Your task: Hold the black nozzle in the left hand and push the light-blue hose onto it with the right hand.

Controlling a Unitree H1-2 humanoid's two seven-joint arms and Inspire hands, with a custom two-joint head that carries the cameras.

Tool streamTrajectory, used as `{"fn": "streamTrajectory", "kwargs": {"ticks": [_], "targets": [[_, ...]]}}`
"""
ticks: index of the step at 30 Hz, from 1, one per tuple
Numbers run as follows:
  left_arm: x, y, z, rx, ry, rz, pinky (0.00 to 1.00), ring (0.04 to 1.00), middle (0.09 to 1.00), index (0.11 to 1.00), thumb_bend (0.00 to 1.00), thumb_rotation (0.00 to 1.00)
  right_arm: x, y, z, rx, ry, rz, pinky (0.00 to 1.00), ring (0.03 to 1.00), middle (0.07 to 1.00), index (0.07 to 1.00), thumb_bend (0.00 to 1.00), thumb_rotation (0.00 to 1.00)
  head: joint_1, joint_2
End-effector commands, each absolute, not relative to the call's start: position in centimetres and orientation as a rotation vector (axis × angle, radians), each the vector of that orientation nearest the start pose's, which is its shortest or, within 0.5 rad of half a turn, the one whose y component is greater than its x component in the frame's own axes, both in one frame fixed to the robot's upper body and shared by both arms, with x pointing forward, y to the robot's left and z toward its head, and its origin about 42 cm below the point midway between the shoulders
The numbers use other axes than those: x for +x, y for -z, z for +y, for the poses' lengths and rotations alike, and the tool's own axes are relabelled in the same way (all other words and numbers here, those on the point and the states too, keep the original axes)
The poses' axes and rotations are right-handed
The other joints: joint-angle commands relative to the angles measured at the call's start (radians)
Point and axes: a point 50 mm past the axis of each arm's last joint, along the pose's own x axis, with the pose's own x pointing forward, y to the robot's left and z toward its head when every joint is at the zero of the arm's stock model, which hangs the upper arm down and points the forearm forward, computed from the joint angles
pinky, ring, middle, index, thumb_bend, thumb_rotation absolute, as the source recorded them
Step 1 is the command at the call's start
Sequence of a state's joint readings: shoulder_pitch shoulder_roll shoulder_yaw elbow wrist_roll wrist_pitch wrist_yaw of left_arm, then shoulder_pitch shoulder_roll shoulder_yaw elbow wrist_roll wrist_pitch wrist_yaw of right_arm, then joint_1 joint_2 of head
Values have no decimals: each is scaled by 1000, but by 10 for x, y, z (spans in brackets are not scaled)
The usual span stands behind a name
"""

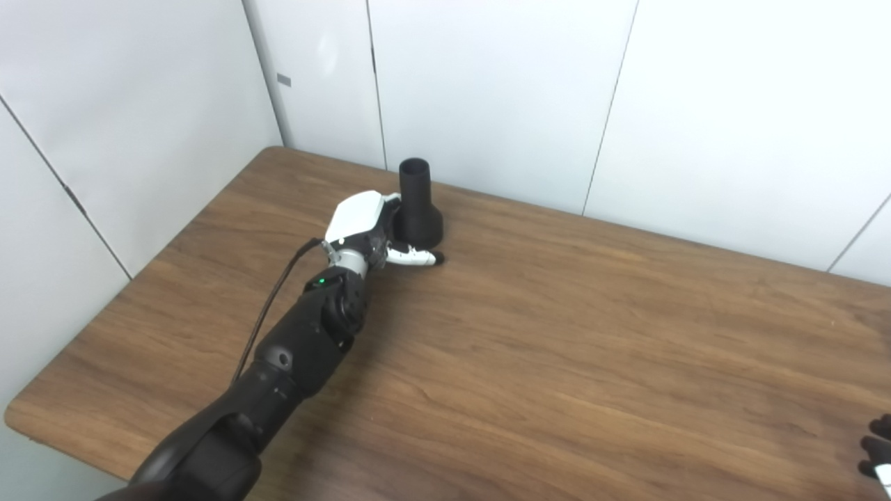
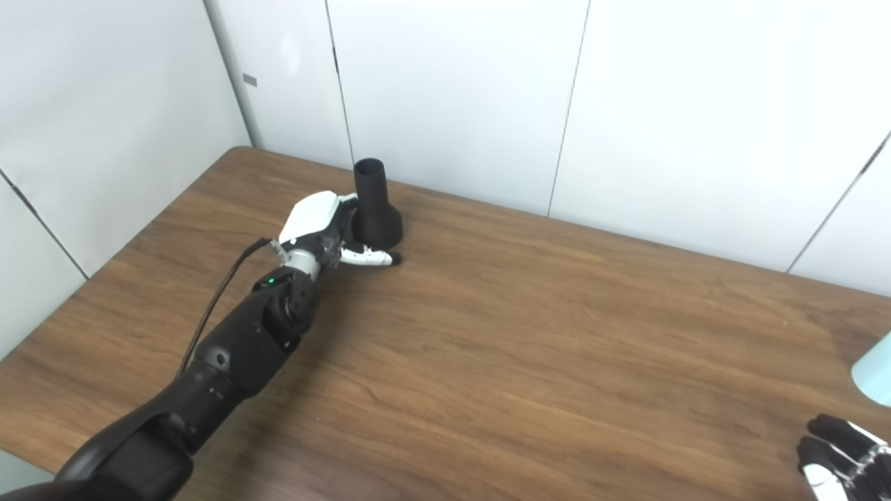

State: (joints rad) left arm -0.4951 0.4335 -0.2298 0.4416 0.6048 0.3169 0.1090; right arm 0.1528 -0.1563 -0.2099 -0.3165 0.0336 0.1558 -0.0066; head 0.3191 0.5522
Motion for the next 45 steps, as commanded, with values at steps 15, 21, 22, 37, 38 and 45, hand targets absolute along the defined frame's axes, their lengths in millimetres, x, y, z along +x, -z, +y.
{"fn": "streamTrajectory", "kwargs": {"ticks": [15,21,22,37,38,45], "targets": [[423,-113,317,1257,-140,14,247,314,421,522,528,1,228,-164,-313,-154,189,-144,533,652,666,623,313,264,-9,2],[416,-107,309,1272,-89,-18,154,204,470,485,526,0,229,-164,-314,-158,187,-146,535,651,664,622,312,270,-9,3],[415,-106,308,1271,-83,-34,140,188,470,485,526,0,229,-164,-314,-157,188,-146,537,653,666,624,309,269,-10,3],[386,-102,285,1192,149,-274,51,90,146,484,521,45,227,-167,-301,-220,164,-153,529,635,665,628,308,293,-98,15],[384,-102,284,1192,152,-279,50,89,152,485,521,45,227,-168,-301,-219,166,-153,533,638,667,629,307,284,-98,15],[367,-98,257,1160,214,-392,88,133,449,484,525,4,225,-184,-293,-224,175,-196,542,653,678,643,253,88,-148,21]]}}
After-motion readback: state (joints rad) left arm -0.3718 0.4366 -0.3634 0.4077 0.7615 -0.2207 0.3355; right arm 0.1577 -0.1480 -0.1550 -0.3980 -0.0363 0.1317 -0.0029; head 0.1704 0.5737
